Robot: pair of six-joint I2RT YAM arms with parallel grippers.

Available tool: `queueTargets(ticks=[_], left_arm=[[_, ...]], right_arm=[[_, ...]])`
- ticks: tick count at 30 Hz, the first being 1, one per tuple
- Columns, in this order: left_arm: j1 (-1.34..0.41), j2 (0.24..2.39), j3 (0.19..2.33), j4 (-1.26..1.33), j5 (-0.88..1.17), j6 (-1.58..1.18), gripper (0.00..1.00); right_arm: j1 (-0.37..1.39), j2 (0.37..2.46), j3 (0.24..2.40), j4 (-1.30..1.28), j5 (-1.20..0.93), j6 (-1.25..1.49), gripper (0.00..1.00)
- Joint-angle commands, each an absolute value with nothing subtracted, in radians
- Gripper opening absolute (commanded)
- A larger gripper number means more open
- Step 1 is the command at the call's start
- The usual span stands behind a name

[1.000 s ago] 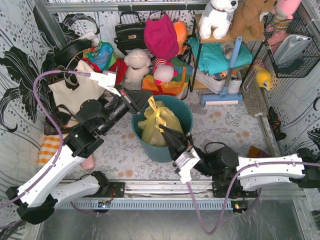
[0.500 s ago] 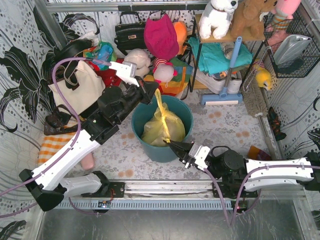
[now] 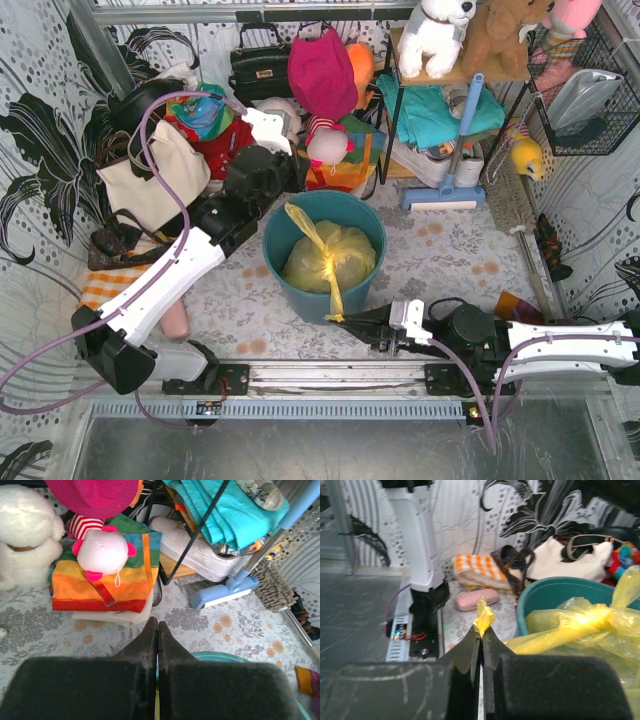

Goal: Tie the trash bag

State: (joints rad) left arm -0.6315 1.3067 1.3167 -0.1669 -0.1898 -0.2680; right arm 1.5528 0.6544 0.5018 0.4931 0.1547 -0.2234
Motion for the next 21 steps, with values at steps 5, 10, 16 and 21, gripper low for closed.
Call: queueTargets(ticks=[5, 10, 16, 21], left_arm=[[-0.571, 1.352, 1.389, -0.177, -0.108, -0.296, 0.00], [-0.566, 1.287, 1.427, -0.268, -0.062, -0.350, 0.17], [-0.565, 1.159, 1.421, -0.448, -0.008, -0.415, 0.39], [-0.566, 1.088, 1.380, -0.493, 0.116, -0.531, 0.45]], right_arm=[[1.557, 0.651, 0.504, 0.459, 0.088, -0.189, 0.00], [1.557, 0.645, 0.497, 0.525, 0.210, -0.249, 0.00], [1.557, 0.669, 0.504, 0.580, 0.239, -0.298, 0.00], [1.557, 0.682, 0.520, 0.576, 0.241, -0.313, 0.00]])
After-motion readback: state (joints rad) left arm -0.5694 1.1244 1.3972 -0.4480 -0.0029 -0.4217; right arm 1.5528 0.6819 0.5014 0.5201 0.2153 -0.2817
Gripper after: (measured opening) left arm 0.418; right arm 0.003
